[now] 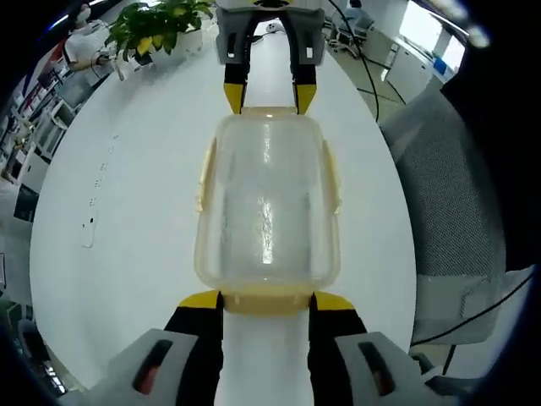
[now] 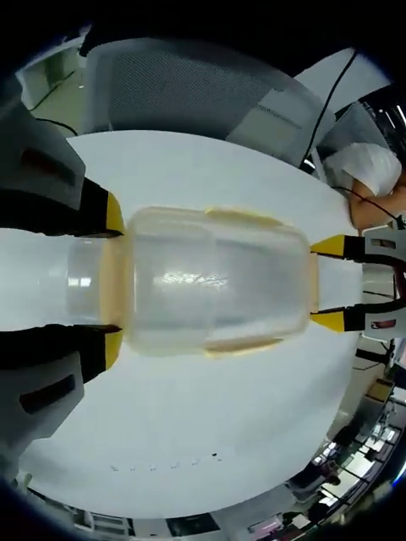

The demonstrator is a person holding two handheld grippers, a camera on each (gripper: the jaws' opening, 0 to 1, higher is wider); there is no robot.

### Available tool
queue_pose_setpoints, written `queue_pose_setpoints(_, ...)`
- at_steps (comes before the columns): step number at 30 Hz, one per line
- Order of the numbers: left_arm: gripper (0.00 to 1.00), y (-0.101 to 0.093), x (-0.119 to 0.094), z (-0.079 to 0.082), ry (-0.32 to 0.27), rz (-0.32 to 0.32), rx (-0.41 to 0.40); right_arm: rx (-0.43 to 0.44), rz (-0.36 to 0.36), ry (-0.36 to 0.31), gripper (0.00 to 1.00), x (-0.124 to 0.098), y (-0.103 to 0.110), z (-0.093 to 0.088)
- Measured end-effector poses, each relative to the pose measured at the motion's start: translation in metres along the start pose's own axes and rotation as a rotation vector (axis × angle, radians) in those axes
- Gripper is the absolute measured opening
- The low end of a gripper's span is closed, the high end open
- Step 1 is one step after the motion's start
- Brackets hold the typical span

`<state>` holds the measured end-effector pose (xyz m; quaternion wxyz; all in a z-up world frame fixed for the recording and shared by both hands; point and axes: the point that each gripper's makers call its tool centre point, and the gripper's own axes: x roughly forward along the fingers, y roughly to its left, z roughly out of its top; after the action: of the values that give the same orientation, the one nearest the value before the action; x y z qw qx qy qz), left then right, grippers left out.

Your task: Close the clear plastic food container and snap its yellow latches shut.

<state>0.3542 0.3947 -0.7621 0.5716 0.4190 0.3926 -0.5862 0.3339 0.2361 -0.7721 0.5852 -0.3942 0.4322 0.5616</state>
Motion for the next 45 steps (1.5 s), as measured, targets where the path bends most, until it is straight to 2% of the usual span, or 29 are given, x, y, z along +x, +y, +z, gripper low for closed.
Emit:
queue_pose_setpoints(8, 0.33, -0.001, 0.020, 0.027, -0.014, -0.003, -0.007, -0.006, -0.001, 0.014, 0.37, -0.006, -0.002, -0.034)
queue_pose_setpoints(21, 0.33, -0.001, 0.038, 0.060, 0.001, -0.009, 0.002, -0.005, -0.011, 0.016, 0.37, -0.015, 0.000, -0.068)
queue_pose_setpoints(31, 0.33, 0.000, 0.047, 0.069, 0.021, -0.011, 0.008, -0.007, -0.023, 0.011, 0.37, -0.016, 0.000, -0.080)
queue_pose_setpoints(36, 0.33, 0.006, 0.048, 0.067, 0.029, -0.011, 0.014, 0.002, -0.032, -0.001, 0.37, -0.015, -0.003, -0.079)
queue_pose_setpoints(42, 0.33, 0.000, 0.051, 0.067, 0.034, -0.035, 0.011, 0.009, -0.029, -0.017, 0.37, -0.013, 0.004, -0.081)
queue_pose_setpoints(45, 0.33, 0.002, 0.052, 0.067, 0.032, -0.023, 0.017, 0.004, -0.041, -0.029, 0.37, -0.013, 0.001, -0.081)
